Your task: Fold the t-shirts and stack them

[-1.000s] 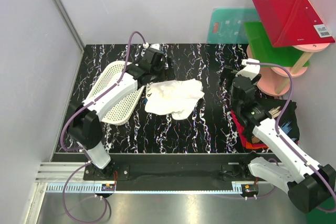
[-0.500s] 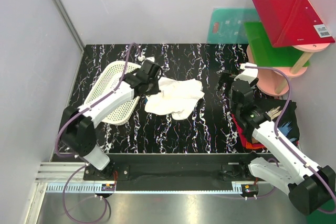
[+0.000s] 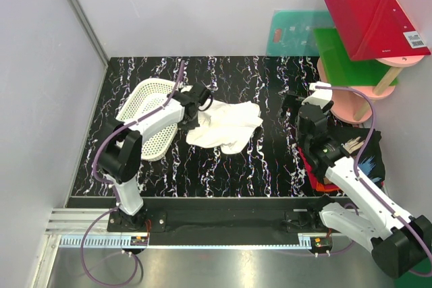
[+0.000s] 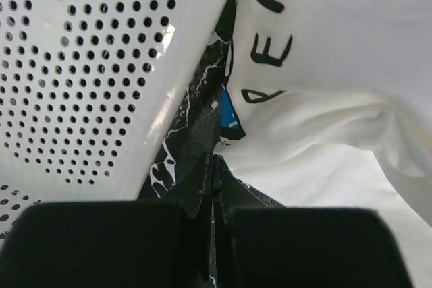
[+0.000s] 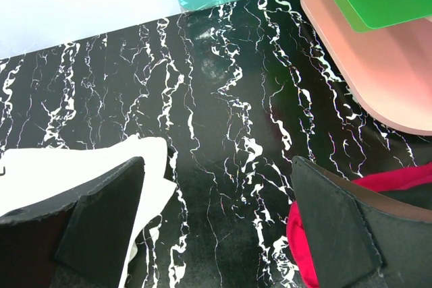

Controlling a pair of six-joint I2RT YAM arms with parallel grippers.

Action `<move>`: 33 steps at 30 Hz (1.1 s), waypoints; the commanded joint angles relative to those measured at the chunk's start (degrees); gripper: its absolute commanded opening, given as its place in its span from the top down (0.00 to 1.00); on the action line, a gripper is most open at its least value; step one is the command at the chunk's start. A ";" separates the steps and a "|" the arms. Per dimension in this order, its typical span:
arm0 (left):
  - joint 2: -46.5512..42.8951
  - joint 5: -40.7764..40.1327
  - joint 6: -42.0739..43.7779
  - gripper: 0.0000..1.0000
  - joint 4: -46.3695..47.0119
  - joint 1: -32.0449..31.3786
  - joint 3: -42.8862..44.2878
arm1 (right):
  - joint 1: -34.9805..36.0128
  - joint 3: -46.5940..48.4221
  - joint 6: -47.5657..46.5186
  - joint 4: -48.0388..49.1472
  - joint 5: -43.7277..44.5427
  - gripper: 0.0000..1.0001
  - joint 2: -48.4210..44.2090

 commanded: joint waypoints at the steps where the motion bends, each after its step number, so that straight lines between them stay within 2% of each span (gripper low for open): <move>1: 0.03 -2.08 -0.11 1.00 -1.33 3.72 2.12 | 0.00 -0.44 -0.47 -0.36 1.61 0.03 -0.78; 13: 1.09 -1.01 -0.11 1.00 -0.73 22.60 -1.58 | -0.08 -0.88 -0.12 -1.32 0.38 0.04 -2.10; 23: 1.96 -1.89 -0.90 1.00 3.14 28.86 1.31 | -0.08 -2.46 3.05 -3.08 -4.28 0.05 -1.75; 33: 14.69 -5.14 -3.19 1.00 1.30 30.44 16.07 | -0.17 -3.69 4.19 -5.45 -6.04 0.07 -4.48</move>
